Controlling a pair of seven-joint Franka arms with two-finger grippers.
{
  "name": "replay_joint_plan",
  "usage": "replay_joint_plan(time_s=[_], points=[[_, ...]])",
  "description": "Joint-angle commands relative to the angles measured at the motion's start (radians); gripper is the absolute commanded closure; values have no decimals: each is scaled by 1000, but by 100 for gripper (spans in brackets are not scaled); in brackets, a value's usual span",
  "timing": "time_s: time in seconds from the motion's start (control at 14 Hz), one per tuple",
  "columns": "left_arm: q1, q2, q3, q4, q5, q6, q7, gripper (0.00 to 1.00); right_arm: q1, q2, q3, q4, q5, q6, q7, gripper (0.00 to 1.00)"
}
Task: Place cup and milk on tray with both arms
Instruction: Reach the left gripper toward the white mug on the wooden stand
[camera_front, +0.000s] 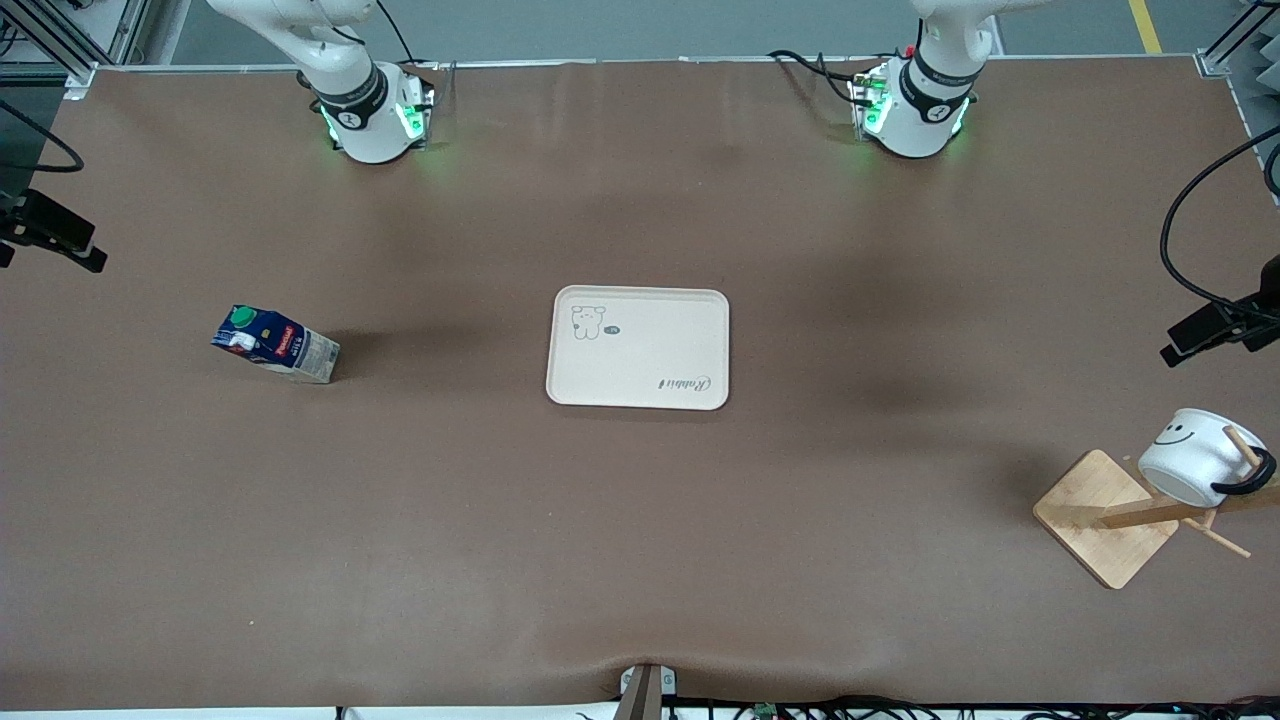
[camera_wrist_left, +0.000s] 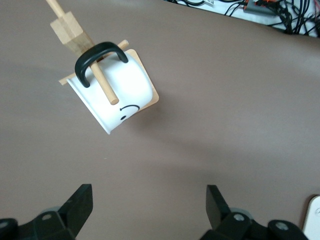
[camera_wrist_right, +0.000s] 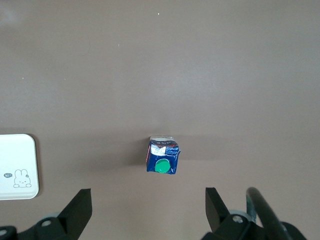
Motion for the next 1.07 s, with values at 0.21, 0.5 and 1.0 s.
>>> replay_joint_plan(time_s=[0.21,0.5,1.0], points=[[43,-56,-10,-217,-50,251,66,0,-4,9,1,13,-3,-5,-14,0],[105,-20,-10,-249,-60,349,204,0,-2,11,2,13,-3,-5,-16,0],[151,59,-10,-226,-221,410,403,0,-5,17,2,13,-3,-5,-14,0]])
